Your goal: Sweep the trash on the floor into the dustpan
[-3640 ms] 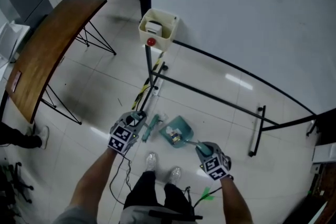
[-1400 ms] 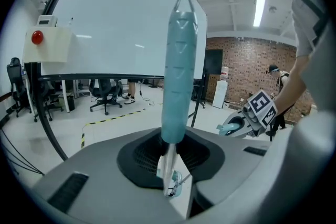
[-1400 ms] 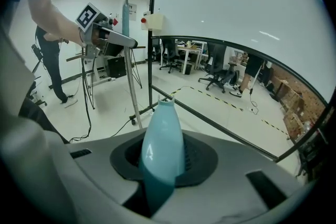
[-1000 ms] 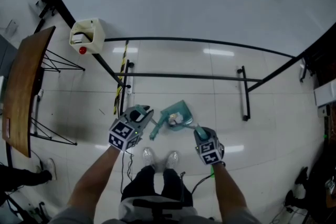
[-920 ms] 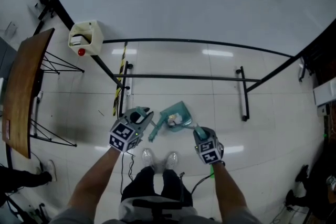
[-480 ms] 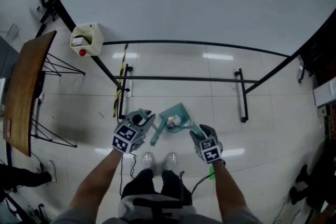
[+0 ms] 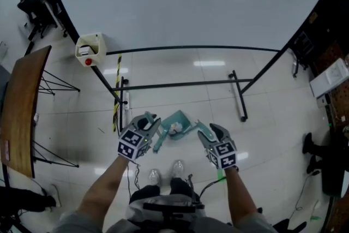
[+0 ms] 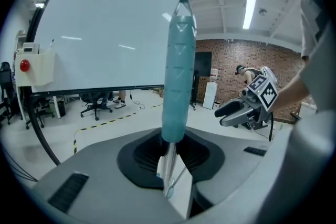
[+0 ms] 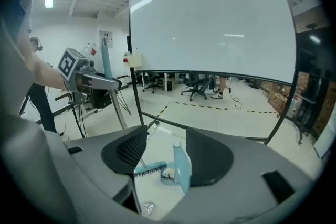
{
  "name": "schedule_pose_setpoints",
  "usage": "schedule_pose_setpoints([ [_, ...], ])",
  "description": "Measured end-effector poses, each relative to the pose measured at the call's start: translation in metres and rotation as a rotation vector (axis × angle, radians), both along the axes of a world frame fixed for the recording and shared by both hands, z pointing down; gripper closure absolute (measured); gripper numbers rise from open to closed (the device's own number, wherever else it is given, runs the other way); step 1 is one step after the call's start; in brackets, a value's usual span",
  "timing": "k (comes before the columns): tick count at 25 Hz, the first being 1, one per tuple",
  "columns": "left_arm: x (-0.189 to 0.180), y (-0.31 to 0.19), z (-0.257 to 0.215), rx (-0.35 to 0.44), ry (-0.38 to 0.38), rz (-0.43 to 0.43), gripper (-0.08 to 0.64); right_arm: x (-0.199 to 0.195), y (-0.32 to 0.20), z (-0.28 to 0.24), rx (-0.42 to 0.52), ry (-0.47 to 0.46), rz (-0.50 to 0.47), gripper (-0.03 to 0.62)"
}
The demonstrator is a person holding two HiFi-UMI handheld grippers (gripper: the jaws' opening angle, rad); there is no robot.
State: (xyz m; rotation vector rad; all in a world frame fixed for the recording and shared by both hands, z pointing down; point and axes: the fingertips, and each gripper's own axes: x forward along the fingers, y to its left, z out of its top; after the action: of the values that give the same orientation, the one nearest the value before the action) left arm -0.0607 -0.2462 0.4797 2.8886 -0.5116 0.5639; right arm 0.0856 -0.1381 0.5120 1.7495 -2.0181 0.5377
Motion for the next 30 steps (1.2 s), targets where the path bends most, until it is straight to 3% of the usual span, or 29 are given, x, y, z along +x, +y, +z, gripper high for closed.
schedule_pose_setpoints([
  [4,-0.012,0.004,-0.024,0.021,0.037,0.019,0.492,-0.018,0.001,-0.041,0.064,-0.015,0.022,0.375],
  [6,-0.017,0.004,-0.036,0.03,0.053,0.027,0.492,-0.027,0.002,-0.057,0.087,-0.026,0.039,0.413],
  [10,-0.026,0.008,-0.058,0.046,0.079,0.044,0.492,-0.044,0.003,-0.084,0.136,-0.026,0.062,0.592],
  [30,-0.049,0.006,-0.081,0.078,0.103,0.028,0.494,-0.082,-0.011,-0.113,0.184,-0.065,0.005,0.592],
])
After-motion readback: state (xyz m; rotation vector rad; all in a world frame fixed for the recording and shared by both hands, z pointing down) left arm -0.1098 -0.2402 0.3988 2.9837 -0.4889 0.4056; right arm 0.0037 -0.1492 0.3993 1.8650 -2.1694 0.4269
